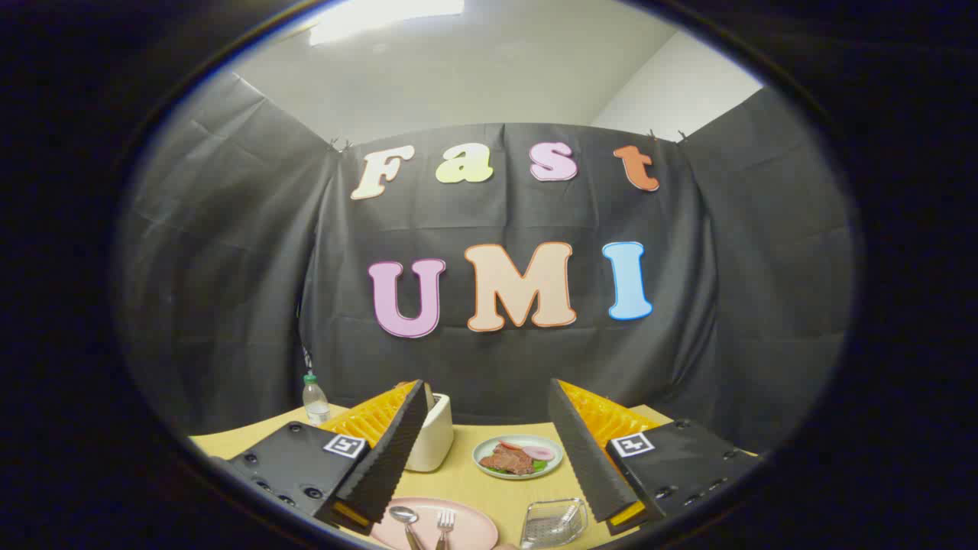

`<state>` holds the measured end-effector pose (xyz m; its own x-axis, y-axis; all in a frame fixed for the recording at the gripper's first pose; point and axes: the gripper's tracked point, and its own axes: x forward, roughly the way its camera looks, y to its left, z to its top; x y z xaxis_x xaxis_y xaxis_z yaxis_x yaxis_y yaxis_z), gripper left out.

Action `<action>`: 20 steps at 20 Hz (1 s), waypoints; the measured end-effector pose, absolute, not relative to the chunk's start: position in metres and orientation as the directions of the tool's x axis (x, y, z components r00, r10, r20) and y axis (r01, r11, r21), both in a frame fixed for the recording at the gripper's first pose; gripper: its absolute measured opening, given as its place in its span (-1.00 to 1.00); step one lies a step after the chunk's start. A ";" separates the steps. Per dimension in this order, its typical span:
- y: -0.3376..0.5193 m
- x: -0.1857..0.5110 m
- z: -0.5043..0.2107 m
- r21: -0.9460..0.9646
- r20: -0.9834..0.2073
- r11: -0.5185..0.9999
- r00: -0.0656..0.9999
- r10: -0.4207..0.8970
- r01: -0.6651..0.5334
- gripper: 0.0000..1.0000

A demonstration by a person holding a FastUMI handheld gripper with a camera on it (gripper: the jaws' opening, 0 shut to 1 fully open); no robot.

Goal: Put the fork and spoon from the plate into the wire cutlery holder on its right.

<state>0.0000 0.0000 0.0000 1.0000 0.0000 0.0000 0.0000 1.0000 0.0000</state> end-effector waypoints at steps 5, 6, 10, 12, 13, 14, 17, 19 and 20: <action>0.001 0.003 -0.011 -0.013 -0.033 1.000 0.999 0.020 -0.020 0.99; 0.000 0.003 -0.011 -0.015 -0.034 1.000 0.999 0.021 -0.021 0.99; -0.001 0.007 -0.017 -0.020 -0.044 0.999 0.999 0.029 -0.030 0.99; -0.002 0.008 -0.019 -0.024 -0.052 0.999 0.998 0.028 -0.029 0.99; -0.001 0.008 -0.021 -0.028 -0.055 0.999 0.998 0.031 -0.032 0.99; 0.000 0.009 -0.022 -0.031 -0.059 0.999 0.998 0.035 -0.037 0.99; 0.004 0.009 -0.025 -0.041 -0.066 0.998 0.997 0.044 -0.047 0.99; 0.008 0.008 -0.031 -0.039 -0.078 0.997 0.995 0.059 -0.062 0.99; 0.010 0.008 -0.035 -0.039 -0.089 0.997 0.994 0.067 -0.071 0.99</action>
